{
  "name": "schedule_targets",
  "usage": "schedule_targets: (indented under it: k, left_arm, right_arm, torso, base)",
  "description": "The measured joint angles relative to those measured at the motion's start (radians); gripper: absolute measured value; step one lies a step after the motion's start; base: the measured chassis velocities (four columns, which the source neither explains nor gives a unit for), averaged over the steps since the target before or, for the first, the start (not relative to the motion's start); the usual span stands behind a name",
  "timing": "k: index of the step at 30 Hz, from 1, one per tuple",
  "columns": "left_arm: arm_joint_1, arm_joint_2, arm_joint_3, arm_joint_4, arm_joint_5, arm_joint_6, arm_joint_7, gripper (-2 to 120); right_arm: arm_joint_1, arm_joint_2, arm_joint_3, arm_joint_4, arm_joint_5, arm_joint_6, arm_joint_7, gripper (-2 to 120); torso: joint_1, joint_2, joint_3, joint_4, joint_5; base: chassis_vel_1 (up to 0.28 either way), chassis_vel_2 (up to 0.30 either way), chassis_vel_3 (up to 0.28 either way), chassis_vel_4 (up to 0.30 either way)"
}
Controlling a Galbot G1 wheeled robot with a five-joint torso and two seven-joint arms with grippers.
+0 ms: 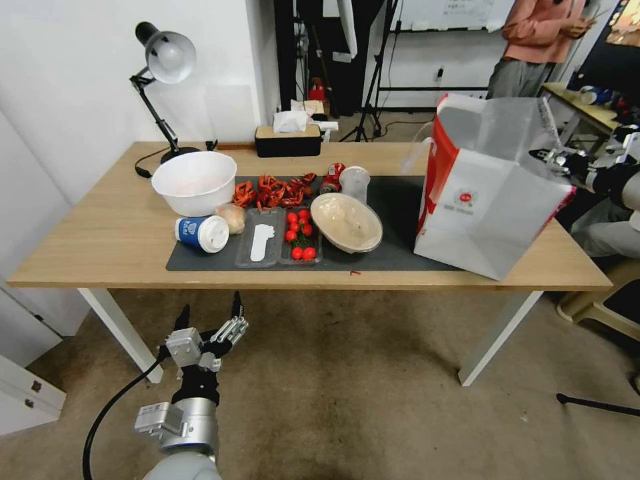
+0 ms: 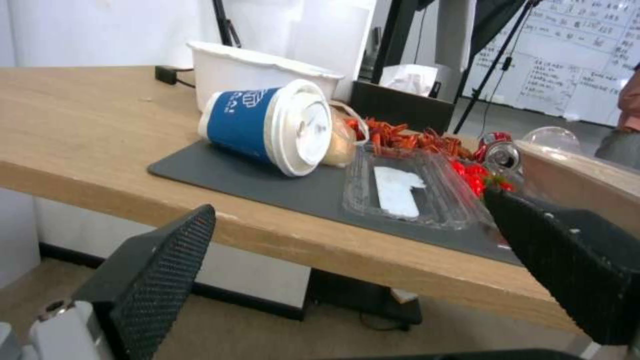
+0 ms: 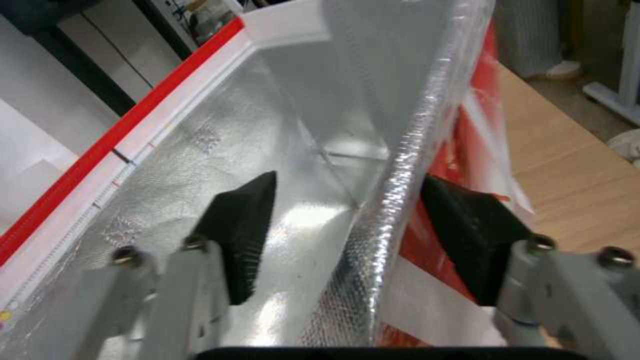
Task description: Pick up the food delivery bag from the floor and place it on the table.
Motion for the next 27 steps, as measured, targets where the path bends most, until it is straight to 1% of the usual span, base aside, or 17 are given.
schedule_targets:
  k: [3,4,5,8,10,11,12,13,16,17,19,20,21,22,24,25,27]
  left_arm:
    - [0.0,0.001,0.001,-0.001,0.0,0.0,-0.003,100]
    - [0.0,0.001,0.001,-0.001,0.0,0.0,-0.003,100]
    - [0.0,0.001,0.001,-0.001,0.0,0.0,-0.004,100]
    - [0.001,0.002,0.0,-0.002,0.0,0.0,-0.006,100]
    - [0.002,0.002,0.0,-0.003,0.0,0.0,-0.006,100]
    - [0.002,0.001,0.0,-0.004,0.0,0.0,-0.006,100]
    - [0.003,0.001,0.0,-0.005,0.0,0.0,-0.006,100]
    - [0.003,0.001,0.0,-0.005,0.0,0.0,-0.006,100]
    - [0.005,-0.001,-0.001,-0.007,0.0,-0.001,-0.006,100]
    - [0.005,-0.001,-0.001,-0.007,0.0,-0.001,-0.006,100]
    - [0.006,-0.002,-0.001,-0.01,0.0,-0.003,-0.008,100]
    - [0.008,-0.003,-0.001,-0.015,0.0,-0.004,-0.01,100]
    - [0.008,-0.004,-0.001,-0.018,-0.002,-0.005,-0.01,100]
    - [0.008,-0.004,-0.001,-0.018,-0.002,-0.005,-0.01,100]
    - [0.009,-0.003,-0.002,-0.022,-0.005,-0.01,-0.003,100]
    - [0.009,-0.003,-0.002,-0.022,-0.005,-0.01,-0.003,100]
    - [0.011,-0.003,-0.004,-0.03,-0.008,-0.014,0.012,100]
  right_arm:
    - [-0.004,-0.002,0.0,0.005,-0.018,0.003,-0.003,74]
    - [-0.004,-0.002,0.0,0.005,-0.018,0.003,-0.003,74]
    - [-0.006,-0.002,0.0,0.005,-0.026,0.003,-0.003,79]
    - [-0.015,-0.004,0.002,0.014,-0.094,0.017,-0.003,93]
    - [-0.017,-0.004,0.002,0.017,-0.121,0.025,-0.006,96]
    - [-0.021,-0.003,0.003,0.027,-0.176,0.045,-0.012,99]
    - [-0.024,-0.001,0.004,0.035,-0.22,0.059,-0.017,100]
    - [-0.024,-0.001,0.004,0.035,-0.22,0.059,-0.017,100]
    - [-0.035,0.0,0.006,0.06,-0.372,0.118,-0.046,100]
    - [-0.035,0.0,0.006,0.06,-0.372,0.118,-0.046,100]
    - [-0.042,0.0,0.007,0.071,-0.429,0.144,-0.079,100]
    - [-0.058,-0.001,0.007,0.082,-0.484,0.189,-0.174,100]
    - [-0.072,-0.001,0.007,0.095,-0.498,0.215,-0.247,100]
    - [-0.072,-0.001,0.007,0.095,-0.498,0.215,-0.247,100]
    - [-0.096,0.005,0.007,0.119,-0.517,0.25,-0.319,100]
    - [-0.096,0.005,0.007,0.119,-0.517,0.25,-0.319,100]
    - [-0.141,0.017,0.015,0.152,-0.552,0.289,-0.356,100]
  torso:
    - [0.0,0.0,0.0,0.0,-0.0001]
    - [0.0,0.0,0.0,0.0,-0.0001]
    - [0.0,0.0,0.0,0.0,-0.0001]
    - [0.0,0.0,0.0,0.0,0.0]
    - [0.0,0.0,0.0,0.0,-0.0001]
    - [0.0,0.0,0.0,0.0,0.0]
    - [0.0,0.0,0.0,0.0,-0.0001]
    - [0.0,0.0,0.0,0.0,-0.0001]
    - [0.0,0.0,0.0,0.0001,-0.0002]
    - [0.0,0.0,0.0,0.0001,-0.0002]
    - [0.0,0.0,0.0,0.0,-0.0001]
    - [0.0,0.0,0.0,0.0,-0.0001]
    - [0.0,0.0,0.0,0.0001,-0.0002]
    - [0.0,0.0,0.0,0.0001,-0.0002]
    - [0.0,0.0,0.0,0.0001,-0.0003]
    - [0.0,0.0,0.0,0.0001,-0.0003]
    - [0.0,0.0,0.0,0.0002,-0.0001]
  base:
    - [0.0,0.0,0.0,0.0]
    - [0.0,0.0,0.0,0.0]
    - [0.0,0.0,0.0,0.0]
    - [0.0,0.0,0.0,0.0]
    - [0.0,0.0,0.0,0.0]
    - [0.0,0.0,0.0,0.0]
    - [0.0,0.0,0.0,0.0]
    - [0.0,0.0,0.0,0.0]
    - [0.0,0.0,0.0,0.0]
    - [0.0,0.0,0.0,0.0]
    - [0.0,0.0,0.0,0.0]
    - [0.0,0.0,0.0,0.0]
    - [0.0,0.0,0.0,0.0]
    - [0.0,0.0,0.0,0.0]
    - [0.0,0.0,0.0,0.0]
    - [0.0,0.0,0.0,0.0]
    - [0.0,0.0,0.0,0.0]
